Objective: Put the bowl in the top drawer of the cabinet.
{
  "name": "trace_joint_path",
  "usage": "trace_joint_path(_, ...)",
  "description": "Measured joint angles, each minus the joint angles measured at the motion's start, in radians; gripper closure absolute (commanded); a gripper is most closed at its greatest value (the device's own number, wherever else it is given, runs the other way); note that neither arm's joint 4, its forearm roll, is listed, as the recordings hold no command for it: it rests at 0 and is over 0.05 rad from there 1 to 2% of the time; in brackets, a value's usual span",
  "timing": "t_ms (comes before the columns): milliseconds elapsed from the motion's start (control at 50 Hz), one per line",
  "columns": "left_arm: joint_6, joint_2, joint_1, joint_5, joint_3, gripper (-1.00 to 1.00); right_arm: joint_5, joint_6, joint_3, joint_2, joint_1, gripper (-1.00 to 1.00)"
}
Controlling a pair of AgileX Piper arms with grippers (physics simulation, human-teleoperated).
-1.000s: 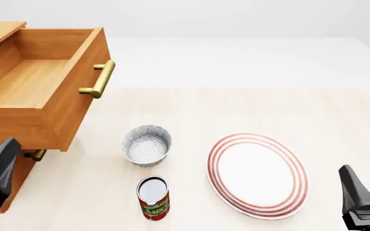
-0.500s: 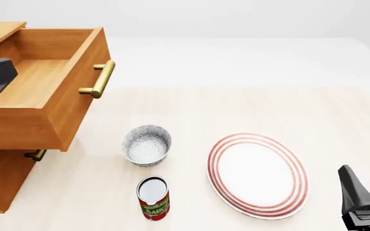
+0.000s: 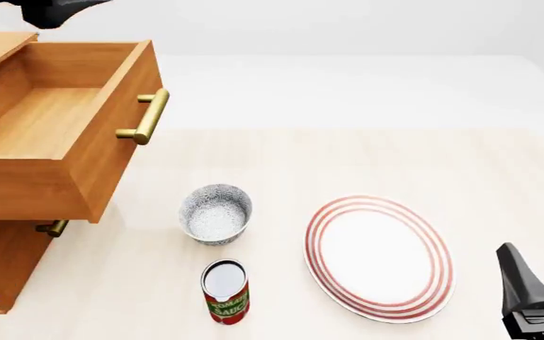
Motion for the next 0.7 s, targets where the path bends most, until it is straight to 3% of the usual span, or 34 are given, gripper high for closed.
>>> trace_joint_path(260, -0.006, 0.182, -0.075, 0.08, -0.143, -1.0, 0.0, 0.0, 0.0, 0.0, 0.0, -1.0)
trace_joint_path(480, -0.04, 0.255, -0.108, 0.091, -0.141, -1.0, 0.0, 0.0, 0.0, 0.0, 0.0, -1.0)
trace_joint_path(700, -0.082, 0.293, -0.146, 0.063, -0.081, -1.0, 0.0, 0.0, 0.0, 0.0, 0.0, -1.0)
